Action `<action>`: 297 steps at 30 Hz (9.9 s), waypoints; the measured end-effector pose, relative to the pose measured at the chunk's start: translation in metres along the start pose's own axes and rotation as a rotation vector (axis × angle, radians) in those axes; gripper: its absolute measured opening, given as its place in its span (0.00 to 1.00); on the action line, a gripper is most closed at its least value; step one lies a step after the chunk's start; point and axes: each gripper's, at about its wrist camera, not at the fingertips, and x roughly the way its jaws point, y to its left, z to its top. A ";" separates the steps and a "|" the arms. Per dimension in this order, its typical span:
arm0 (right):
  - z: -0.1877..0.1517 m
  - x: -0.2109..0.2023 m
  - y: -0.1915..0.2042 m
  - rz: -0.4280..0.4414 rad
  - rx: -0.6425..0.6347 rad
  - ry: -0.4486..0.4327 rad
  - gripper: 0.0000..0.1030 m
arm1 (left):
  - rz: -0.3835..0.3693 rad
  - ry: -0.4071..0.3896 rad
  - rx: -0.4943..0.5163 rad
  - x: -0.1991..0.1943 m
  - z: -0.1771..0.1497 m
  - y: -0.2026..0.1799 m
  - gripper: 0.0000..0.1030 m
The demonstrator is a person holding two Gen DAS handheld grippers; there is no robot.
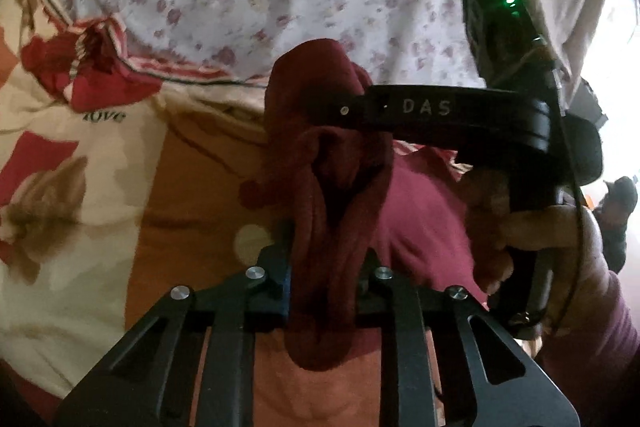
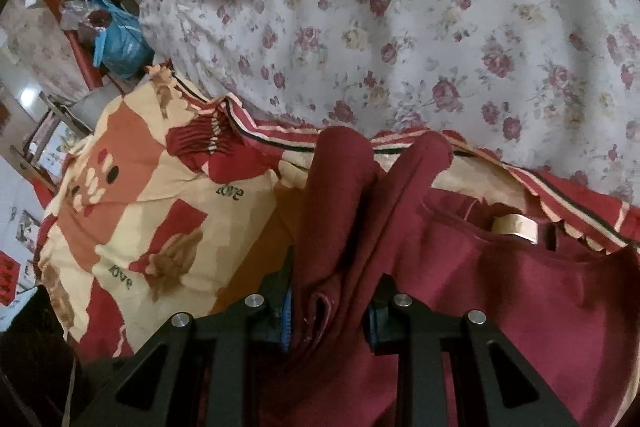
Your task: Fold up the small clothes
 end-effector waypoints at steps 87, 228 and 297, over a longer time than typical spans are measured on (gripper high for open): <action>-0.116 -0.171 -0.115 -0.280 0.208 -0.258 0.47 | 0.101 0.117 0.247 0.081 -0.046 -0.109 0.62; -0.226 -0.150 -0.046 -0.070 0.087 -0.118 0.68 | 0.202 -0.014 0.230 0.008 -0.096 -0.064 0.76; -0.231 -0.169 -0.053 -0.002 0.209 -0.137 0.73 | -0.138 -0.083 0.165 -0.044 -0.083 -0.077 0.82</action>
